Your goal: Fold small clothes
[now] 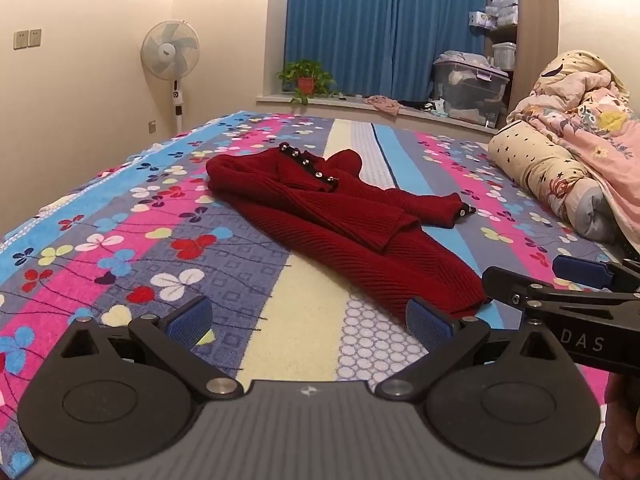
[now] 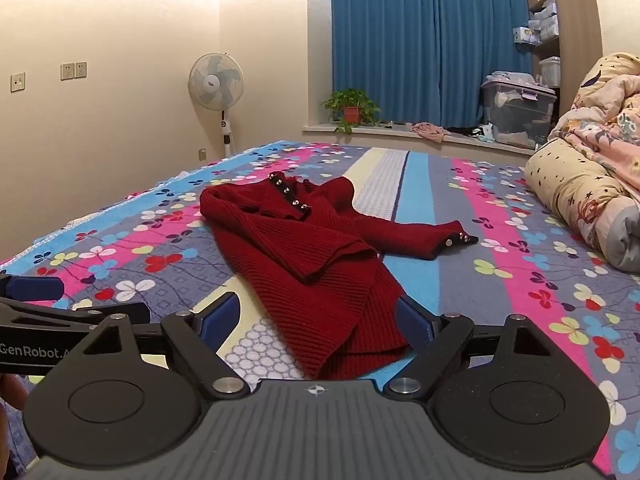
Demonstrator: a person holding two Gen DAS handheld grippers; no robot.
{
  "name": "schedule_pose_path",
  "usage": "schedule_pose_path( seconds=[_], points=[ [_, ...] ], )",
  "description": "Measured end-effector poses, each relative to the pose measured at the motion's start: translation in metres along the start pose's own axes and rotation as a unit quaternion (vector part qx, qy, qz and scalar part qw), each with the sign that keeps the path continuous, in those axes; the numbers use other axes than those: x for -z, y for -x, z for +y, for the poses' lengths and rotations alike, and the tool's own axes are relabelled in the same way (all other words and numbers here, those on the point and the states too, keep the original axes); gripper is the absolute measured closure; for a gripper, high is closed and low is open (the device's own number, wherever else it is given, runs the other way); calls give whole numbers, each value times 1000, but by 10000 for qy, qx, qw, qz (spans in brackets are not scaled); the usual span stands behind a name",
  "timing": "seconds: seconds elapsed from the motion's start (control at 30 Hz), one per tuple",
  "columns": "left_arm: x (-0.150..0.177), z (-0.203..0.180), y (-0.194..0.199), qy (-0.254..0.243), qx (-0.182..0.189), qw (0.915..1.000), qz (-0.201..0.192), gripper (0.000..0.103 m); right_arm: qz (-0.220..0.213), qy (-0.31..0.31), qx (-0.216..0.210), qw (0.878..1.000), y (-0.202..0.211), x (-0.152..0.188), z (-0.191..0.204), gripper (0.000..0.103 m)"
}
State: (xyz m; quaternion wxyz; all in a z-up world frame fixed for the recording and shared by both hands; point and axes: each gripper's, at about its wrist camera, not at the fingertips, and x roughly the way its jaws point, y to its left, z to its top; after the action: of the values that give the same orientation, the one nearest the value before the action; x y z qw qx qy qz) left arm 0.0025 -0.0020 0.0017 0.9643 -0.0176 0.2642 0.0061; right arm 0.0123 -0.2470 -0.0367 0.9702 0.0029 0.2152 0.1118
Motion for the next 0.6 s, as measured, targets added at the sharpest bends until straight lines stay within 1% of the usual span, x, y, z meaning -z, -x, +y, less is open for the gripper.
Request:
schedule_pose_path(
  seconds=[0.07, 0.1, 0.27, 0.33, 0.6],
  points=[
    [0, 3, -5, -5, -1, 10000, 7, 0, 4, 11, 4, 10000, -3, 2, 1, 17],
    [2, 3, 0, 13, 15, 10000, 17, 0, -3, 9, 2, 10000, -4, 3, 0, 17],
    [3, 3, -1, -5, -8, 10000, 20, 0, 8, 5, 19, 10000, -11, 5, 0, 17],
    [3, 1, -1, -14, -31, 10000, 24, 0, 18, 7, 41, 10000, -1, -1, 0, 17],
    [3, 1, -6, -19, -80, 9998, 162, 0, 40, 82, 82, 9999, -1, 0, -2, 18]
  ],
)
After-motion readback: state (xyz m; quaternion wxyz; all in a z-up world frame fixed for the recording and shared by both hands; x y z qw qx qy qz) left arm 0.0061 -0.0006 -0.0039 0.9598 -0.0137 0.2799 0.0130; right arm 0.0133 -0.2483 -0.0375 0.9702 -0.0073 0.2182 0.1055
